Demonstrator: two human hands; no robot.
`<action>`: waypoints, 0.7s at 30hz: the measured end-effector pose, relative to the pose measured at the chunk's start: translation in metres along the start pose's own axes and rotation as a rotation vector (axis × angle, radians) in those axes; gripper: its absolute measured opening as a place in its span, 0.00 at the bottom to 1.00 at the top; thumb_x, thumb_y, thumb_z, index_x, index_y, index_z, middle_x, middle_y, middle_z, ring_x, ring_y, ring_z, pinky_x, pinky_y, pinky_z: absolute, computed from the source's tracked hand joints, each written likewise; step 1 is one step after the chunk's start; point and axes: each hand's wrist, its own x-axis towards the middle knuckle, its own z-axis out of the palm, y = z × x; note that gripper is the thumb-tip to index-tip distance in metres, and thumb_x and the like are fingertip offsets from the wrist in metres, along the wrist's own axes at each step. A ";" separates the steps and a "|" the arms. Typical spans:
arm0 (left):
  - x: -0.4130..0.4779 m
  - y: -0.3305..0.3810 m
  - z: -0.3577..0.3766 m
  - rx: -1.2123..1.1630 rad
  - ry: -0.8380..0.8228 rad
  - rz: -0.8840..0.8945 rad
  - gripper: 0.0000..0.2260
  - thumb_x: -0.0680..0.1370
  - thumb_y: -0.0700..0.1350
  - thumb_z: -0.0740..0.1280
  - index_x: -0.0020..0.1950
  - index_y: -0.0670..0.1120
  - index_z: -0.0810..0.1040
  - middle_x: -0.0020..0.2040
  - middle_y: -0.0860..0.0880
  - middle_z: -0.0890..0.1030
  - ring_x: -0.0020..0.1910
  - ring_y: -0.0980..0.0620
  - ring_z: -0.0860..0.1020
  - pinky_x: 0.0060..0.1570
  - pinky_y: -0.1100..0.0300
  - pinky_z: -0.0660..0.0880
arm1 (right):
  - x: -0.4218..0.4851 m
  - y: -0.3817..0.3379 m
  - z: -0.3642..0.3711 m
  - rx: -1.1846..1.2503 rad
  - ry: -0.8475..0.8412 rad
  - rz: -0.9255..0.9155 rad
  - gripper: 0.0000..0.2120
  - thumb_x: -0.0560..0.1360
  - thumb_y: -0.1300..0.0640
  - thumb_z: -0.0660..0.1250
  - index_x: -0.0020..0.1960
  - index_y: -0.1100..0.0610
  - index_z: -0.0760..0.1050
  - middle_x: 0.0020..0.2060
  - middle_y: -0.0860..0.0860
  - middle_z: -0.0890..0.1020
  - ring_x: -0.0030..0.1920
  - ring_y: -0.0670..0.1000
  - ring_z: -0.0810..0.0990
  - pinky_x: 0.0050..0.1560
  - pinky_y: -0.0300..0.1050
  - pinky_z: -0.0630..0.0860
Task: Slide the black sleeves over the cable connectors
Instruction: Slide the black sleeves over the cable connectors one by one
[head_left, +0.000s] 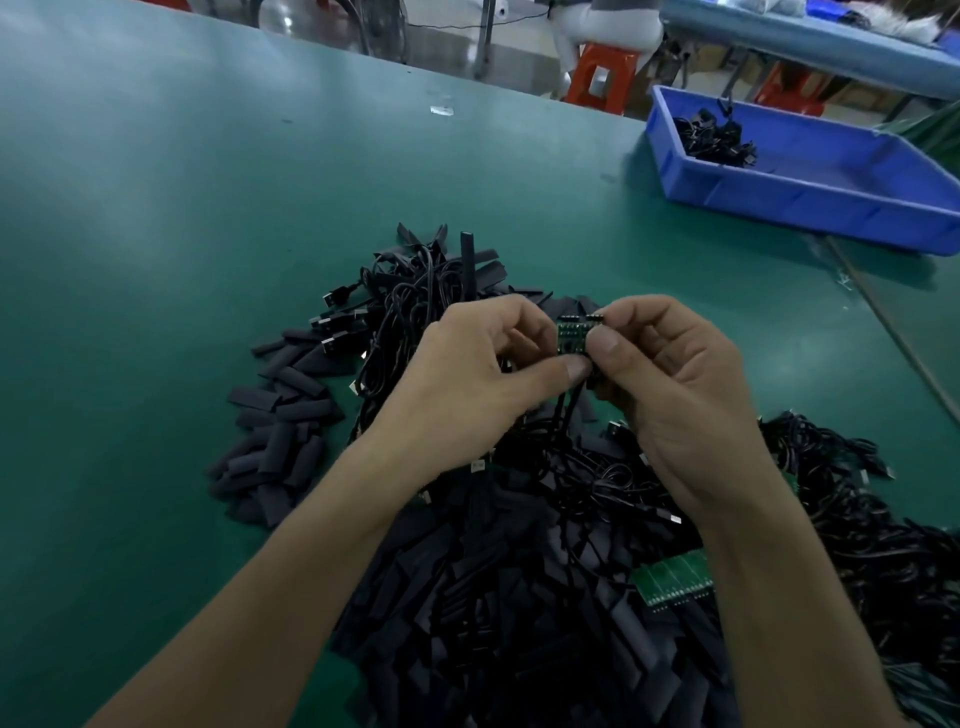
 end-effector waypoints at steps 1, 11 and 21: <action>0.001 -0.001 0.001 -0.076 0.000 -0.004 0.08 0.73 0.48 0.78 0.44 0.48 0.80 0.36 0.49 0.83 0.35 0.55 0.78 0.40 0.57 0.77 | 0.000 0.000 0.001 0.028 -0.009 0.014 0.03 0.72 0.53 0.73 0.43 0.44 0.82 0.38 0.44 0.81 0.39 0.44 0.77 0.40 0.37 0.76; 0.004 -0.001 -0.005 -0.390 -0.089 -0.105 0.14 0.66 0.51 0.76 0.42 0.43 0.81 0.32 0.51 0.76 0.20 0.59 0.64 0.19 0.69 0.62 | -0.001 -0.002 0.012 0.333 -0.077 0.162 0.02 0.71 0.53 0.72 0.42 0.51 0.83 0.39 0.50 0.81 0.42 0.47 0.78 0.50 0.41 0.80; 0.004 0.008 -0.023 -0.395 0.012 0.022 0.06 0.73 0.53 0.71 0.38 0.52 0.81 0.32 0.58 0.77 0.30 0.61 0.71 0.29 0.70 0.71 | 0.003 0.010 -0.003 0.288 0.180 0.289 0.03 0.76 0.58 0.69 0.44 0.53 0.77 0.36 0.49 0.79 0.36 0.46 0.76 0.34 0.37 0.75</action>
